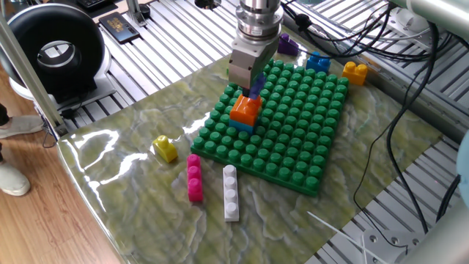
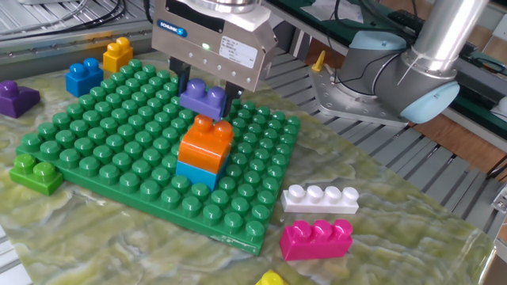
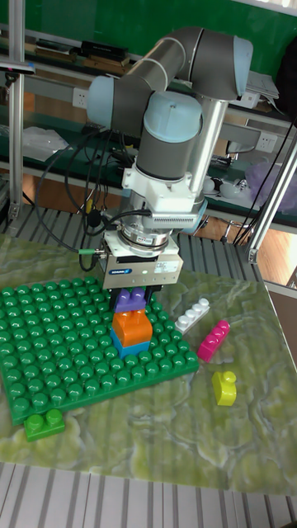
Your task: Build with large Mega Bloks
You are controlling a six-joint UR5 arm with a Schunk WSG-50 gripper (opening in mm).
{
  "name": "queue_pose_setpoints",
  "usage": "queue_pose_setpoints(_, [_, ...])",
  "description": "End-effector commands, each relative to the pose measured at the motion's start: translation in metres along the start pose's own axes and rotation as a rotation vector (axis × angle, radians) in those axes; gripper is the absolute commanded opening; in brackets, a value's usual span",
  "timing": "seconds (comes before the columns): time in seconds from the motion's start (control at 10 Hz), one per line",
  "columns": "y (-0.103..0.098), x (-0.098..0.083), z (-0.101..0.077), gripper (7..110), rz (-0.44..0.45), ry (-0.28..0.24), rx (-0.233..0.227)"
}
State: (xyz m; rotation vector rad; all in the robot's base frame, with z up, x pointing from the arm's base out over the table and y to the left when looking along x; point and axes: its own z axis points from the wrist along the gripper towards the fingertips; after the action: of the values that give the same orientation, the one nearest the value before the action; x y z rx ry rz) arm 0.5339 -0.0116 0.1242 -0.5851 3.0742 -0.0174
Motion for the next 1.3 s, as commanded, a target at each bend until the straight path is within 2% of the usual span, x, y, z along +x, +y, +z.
queue_pose_setpoints(0.0, [0.007, -0.01, 0.001, 7, -0.003, -0.026, -0.017])
queue_pose_setpoints(0.5, [0.017, 0.001, 0.008, 7, -0.019, -0.007, -0.015])
queue_pose_setpoints(1.2, [0.013, 0.004, 0.012, 7, -0.075, -0.015, -0.021])
